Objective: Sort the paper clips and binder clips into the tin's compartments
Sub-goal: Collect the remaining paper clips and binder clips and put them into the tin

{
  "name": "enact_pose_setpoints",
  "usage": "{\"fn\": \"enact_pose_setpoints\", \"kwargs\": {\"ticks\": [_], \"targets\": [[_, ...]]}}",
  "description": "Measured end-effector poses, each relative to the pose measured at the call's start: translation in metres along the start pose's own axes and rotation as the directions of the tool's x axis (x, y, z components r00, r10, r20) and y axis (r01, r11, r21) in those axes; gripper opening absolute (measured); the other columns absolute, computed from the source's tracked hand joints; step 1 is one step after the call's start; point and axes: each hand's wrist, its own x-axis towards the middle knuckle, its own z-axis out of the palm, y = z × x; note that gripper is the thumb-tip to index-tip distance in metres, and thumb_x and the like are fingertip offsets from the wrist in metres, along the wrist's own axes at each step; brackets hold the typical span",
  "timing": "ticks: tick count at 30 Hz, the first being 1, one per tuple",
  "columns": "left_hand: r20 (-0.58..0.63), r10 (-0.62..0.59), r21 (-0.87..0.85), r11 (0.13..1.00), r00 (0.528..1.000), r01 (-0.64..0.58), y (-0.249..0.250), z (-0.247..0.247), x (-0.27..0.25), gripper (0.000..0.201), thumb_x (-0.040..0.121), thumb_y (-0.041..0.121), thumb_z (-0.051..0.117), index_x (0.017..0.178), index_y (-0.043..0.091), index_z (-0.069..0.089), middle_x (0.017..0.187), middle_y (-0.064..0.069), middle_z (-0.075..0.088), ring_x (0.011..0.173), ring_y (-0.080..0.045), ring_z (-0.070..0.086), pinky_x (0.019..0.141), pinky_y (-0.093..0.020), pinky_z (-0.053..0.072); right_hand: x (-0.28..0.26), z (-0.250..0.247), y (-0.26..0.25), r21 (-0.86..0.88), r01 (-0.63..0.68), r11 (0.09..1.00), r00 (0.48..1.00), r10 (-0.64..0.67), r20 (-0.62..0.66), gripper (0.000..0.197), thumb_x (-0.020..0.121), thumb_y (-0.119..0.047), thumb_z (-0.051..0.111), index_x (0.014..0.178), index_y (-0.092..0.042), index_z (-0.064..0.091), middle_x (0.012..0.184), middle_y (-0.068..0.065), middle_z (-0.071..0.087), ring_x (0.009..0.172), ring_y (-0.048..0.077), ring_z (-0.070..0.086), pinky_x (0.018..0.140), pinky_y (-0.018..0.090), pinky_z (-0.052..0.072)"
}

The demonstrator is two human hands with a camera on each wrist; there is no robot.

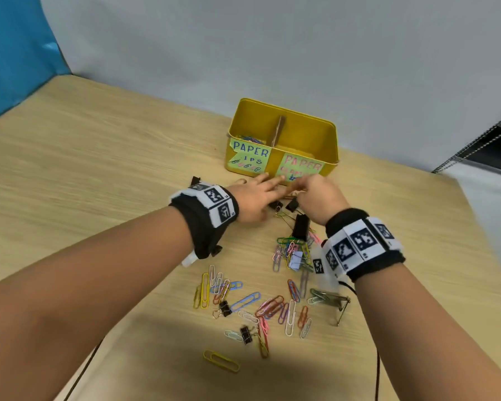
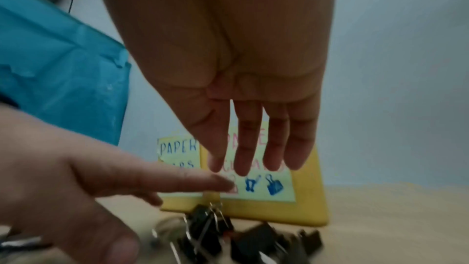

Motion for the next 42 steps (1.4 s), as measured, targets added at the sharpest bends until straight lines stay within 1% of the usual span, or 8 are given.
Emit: {"fn": "enact_pose_setpoints", "kwargs": {"ticks": [3, 6, 11, 18, 25, 32, 38, 42], "targets": [[0.077, -0.087, 0.102, 0.992, 0.993, 0.079, -0.002, 0.005, 0.0, 0.078, 0.09, 0.055, 0.04, 0.146, 0.034, -0.009, 0.158, 0.005, -0.014, 0.147, -0.027, -0.007, 0.114, -0.058, 0.008, -0.001, 0.009, 0.01, -0.049, -0.019, 0.999, 0.996, 0.024, 0.089, 0.052, 0.087, -0.001, 0.039, 0.136, -0.017, 0.046, 0.142, 0.013, 0.049, 0.13, 0.029, 0.044, 0.108, 0.035, 0.038], [0.038, -0.155, 0.139, 0.979, 0.987, 0.149, -0.017, 0.007, -0.013, 0.083, 0.087, 0.058, 0.041, 0.146, 0.033, -0.011, 0.159, 0.001, -0.011, 0.146, -0.029, -0.005, 0.116, -0.058, 0.005, -0.004, 0.017, 0.019, -0.083, -0.084, 0.993, 0.969, 0.101, 0.225, 0.053, 0.092, -0.007, 0.036, 0.144, -0.014, 0.03, 0.147, 0.014, 0.04, 0.132, 0.031, 0.04, 0.108, 0.035, 0.035], [-0.091, -0.171, 0.178, 0.966, 0.981, 0.185, -0.029, 0.001, -0.031, 0.088, 0.086, 0.054, 0.046, 0.148, 0.019, -0.006, 0.159, -0.004, -0.009, 0.147, -0.026, -0.008, 0.117, -0.054, 0.004, -0.005, 0.033, 0.015, -0.141, -0.095, 0.985, 0.96, 0.128, 0.249, 0.04, 0.092, -0.02, 0.036, 0.13, -0.01, 0.042, 0.141, 0.016, 0.039, 0.126, 0.038, 0.041, 0.104, 0.056, 0.035], [-0.038, -0.093, 0.114, 0.989, 0.995, 0.096, -0.011, 0.01, -0.029, 0.079, 0.092, 0.039, 0.045, 0.148, 0.024, -0.008, 0.159, 0.0, -0.013, 0.146, -0.026, -0.012, 0.116, -0.053, 0.002, -0.01, 0.02, 0.011, 0.057, -0.06, 0.997, 0.987, 0.051, 0.155, 0.056, 0.09, 0.001, 0.035, 0.145, -0.008, 0.029, 0.156, 0.009, 0.025, 0.143, 0.024, 0.025, 0.115, 0.027, 0.02], [0.086, -0.092, 0.236, 0.969, 0.992, 0.069, -0.017, 0.014, -0.042, 0.072, 0.092, 0.05, 0.036, 0.148, 0.028, -0.003, 0.157, 0.005, -0.02, 0.143, -0.029, -0.023, 0.113, -0.058, -0.008, -0.017, 0.025, 0.026, -0.098, 0.051, 0.994, 0.955, -0.02, 0.296, 0.051, 0.089, -0.01, 0.048, 0.135, -0.031, 0.047, 0.153, 0.008, 0.03, 0.137, 0.028, 0.034, 0.113, 0.035, 0.028], [0.11, -0.157, 0.215, 0.968, 0.981, 0.131, -0.021, 0.014, -0.064, 0.076, 0.09, 0.056, 0.035, 0.149, 0.022, 0.003, 0.156, -0.005, -0.023, 0.143, -0.029, -0.024, 0.115, -0.055, -0.007, -0.006, 0.034, 0.022, -0.147, -0.018, 0.989, 1.0, 0.022, 0.022, 0.042, 0.084, -0.022, 0.059, 0.126, -0.025, 0.055, 0.129, 0.011, 0.05, 0.116, 0.031, 0.05, 0.099, 0.041, 0.045], [0.131, -0.207, 0.199, 0.963, 0.97, 0.179, -0.023, 0.011, -0.07, 0.08, 0.089, 0.058, 0.037, 0.149, 0.017, 0.004, 0.158, -0.003, -0.016, 0.145, -0.027, -0.018, 0.117, -0.056, -0.004, 0.005, 0.031, 0.014, -0.219, -0.011, 0.976, 0.998, -0.004, -0.07, 0.029, 0.086, -0.006, 0.056, 0.113, -0.014, 0.063, 0.121, 0.013, 0.058, 0.11, 0.03, 0.054, 0.094, 0.039, 0.05], [0.104, -0.262, 0.207, 0.949, 0.96, 0.236, -0.024, 0.011, -0.073, 0.083, 0.088, 0.059, 0.036, 0.148, 0.013, 0.004, 0.159, -0.002, -0.013, 0.145, -0.027, -0.016, 0.115, -0.056, -0.005, 0.012, 0.044, -0.005, -0.257, 0.261, 0.93, 0.956, -0.286, -0.065, 0.041, 0.09, -0.002, 0.047, 0.128, -0.016, 0.055, 0.134, 0.008, 0.055, 0.125, 0.03, 0.047, 0.105, 0.045, 0.042]]}}
